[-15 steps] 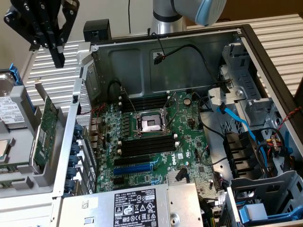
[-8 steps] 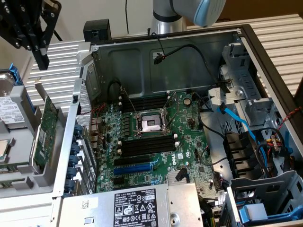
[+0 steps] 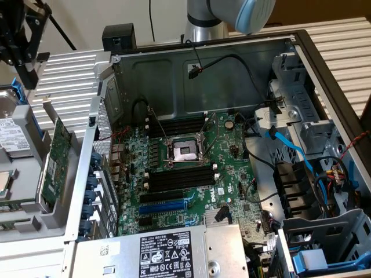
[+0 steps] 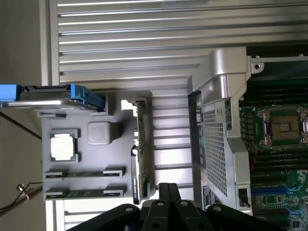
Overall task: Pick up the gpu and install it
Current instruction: 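Reach for the gpu, then pick up the gpu and move the gpu toward the slot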
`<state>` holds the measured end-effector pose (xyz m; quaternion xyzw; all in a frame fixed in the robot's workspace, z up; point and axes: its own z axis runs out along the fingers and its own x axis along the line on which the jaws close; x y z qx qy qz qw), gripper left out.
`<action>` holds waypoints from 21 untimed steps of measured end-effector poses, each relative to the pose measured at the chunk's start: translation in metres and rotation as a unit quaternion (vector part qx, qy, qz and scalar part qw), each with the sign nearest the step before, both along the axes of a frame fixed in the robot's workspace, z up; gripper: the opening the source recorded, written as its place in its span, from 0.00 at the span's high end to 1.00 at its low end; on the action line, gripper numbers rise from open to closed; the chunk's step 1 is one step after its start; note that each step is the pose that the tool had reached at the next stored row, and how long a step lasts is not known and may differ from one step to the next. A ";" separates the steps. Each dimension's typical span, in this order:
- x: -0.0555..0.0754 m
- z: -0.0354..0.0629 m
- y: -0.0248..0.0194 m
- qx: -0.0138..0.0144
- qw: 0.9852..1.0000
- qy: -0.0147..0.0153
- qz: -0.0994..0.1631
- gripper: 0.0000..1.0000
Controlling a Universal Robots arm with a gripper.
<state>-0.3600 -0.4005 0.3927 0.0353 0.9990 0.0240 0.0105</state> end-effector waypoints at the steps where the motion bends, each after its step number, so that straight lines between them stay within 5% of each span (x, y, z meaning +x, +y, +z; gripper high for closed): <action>1: -0.004 0.0000 -0.0002 0.000 1.000 0.000 0.000 0.89; 12: -0.054 -0.0016 -0.0012 0.000 1.000 0.000 0.000 0.89; 21: -0.056 -0.0017 -0.0012 0.000 1.000 0.000 0.000 0.89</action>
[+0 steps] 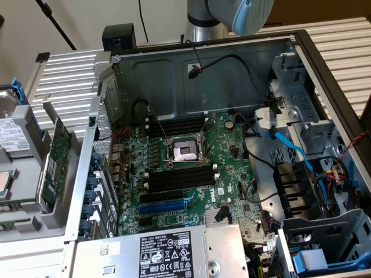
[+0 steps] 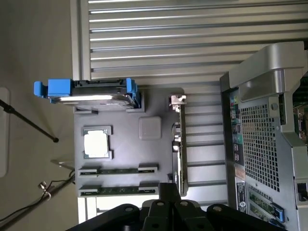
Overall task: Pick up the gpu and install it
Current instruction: 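Pick up the gpu and move the gpu toward the slot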
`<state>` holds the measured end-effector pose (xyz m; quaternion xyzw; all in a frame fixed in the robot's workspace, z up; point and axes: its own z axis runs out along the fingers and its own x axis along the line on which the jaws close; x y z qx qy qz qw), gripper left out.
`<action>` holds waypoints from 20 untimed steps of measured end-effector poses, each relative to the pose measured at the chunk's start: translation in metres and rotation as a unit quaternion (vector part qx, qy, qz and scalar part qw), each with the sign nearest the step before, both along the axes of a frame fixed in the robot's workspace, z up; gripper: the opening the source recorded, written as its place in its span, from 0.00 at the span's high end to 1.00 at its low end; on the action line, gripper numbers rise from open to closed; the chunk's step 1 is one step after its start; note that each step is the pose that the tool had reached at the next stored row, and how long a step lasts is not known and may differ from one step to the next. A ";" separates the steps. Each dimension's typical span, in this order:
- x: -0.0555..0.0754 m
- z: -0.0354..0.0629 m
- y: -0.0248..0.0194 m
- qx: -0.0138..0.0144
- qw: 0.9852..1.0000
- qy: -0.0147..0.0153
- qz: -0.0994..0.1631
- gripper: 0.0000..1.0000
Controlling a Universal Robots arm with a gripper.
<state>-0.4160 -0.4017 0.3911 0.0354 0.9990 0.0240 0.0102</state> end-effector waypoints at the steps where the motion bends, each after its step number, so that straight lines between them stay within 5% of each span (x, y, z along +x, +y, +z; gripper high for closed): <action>1: 0.000 0.0000 0.0000 0.000 1.000 0.000 0.000 0.89; 7: 0.000 0.0000 0.0000 0.000 1.000 0.000 0.000 0.89; 14: -0.001 -0.0073 0.0002 0.000 1.000 -0.006 0.000 0.89; 20: -0.001 -0.0114 -0.0025 0.001 1.000 -0.004 -0.004 0.89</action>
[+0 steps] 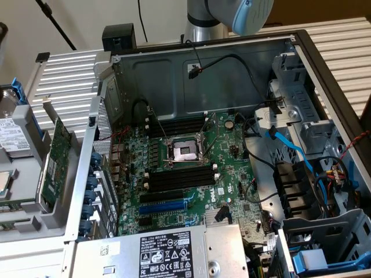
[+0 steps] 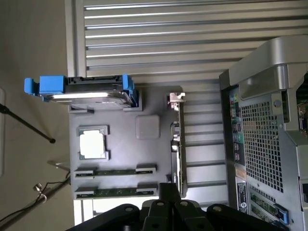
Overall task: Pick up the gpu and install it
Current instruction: 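Pick up the gpu and move the gpu toward the slot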
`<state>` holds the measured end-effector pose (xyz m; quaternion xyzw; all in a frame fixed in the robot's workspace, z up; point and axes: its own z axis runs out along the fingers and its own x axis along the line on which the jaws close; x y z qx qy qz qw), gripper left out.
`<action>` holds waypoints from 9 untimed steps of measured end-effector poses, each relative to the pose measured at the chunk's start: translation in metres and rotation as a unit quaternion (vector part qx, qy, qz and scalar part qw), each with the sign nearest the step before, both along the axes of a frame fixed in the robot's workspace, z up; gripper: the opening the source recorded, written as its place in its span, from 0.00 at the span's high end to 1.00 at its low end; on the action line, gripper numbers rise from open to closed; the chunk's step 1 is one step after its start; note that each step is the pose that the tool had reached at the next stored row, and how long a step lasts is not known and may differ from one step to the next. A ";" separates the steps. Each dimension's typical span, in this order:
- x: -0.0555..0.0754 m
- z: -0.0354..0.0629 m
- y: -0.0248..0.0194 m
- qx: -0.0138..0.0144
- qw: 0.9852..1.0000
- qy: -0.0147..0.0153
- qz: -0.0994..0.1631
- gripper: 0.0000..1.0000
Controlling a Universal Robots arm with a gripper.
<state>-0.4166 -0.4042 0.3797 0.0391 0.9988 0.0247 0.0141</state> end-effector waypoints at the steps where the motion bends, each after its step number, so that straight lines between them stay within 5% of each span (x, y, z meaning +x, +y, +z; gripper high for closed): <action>1: 0.000 -0.0005 -0.0007 0.001 1.000 0.002 0.000 0.89; 3: 0.000 -0.0007 -0.0022 0.002 1.000 0.008 0.000 0.89; 9: 0.003 -0.0081 -0.0030 0.004 1.000 0.009 -0.001 0.89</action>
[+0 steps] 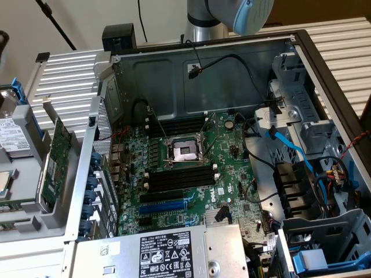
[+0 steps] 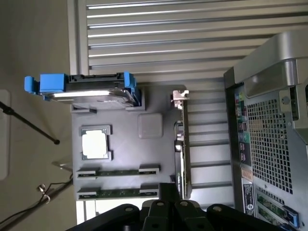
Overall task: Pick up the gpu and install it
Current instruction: 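Pick up the gpu and move the gpu toward the slot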
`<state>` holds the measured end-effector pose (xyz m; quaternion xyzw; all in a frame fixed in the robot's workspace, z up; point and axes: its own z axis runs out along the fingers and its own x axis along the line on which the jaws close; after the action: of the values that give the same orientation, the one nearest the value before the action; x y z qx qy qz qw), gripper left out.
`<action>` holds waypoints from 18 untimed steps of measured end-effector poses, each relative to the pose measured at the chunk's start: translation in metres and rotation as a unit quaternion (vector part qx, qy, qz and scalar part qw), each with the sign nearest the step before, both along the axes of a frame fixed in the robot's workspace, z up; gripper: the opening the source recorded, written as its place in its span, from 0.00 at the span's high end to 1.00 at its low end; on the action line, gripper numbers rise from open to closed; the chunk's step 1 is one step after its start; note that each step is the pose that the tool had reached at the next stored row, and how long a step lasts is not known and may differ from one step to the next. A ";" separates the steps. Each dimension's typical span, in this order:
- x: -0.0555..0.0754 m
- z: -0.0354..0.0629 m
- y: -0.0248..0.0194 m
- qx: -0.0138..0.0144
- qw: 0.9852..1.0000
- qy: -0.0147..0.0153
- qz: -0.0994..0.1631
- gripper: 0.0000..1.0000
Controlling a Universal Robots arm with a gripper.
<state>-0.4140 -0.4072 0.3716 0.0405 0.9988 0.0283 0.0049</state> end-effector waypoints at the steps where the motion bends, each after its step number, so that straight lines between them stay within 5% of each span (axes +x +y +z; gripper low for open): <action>1: 0.000 -0.0012 0.0000 0.000 1.000 0.000 0.000 0.89; 5: 0.002 -0.0045 0.0000 0.000 1.000 0.000 0.000 0.83; 9: 0.003 -0.0086 -0.0001 0.000 1.000 0.000 0.000 0.64; 18: 0.003 -0.0250 -0.0015 0.000 1.000 0.000 0.000 0.64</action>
<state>-0.4107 -0.4087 0.3466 0.0409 0.9987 0.0283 0.0051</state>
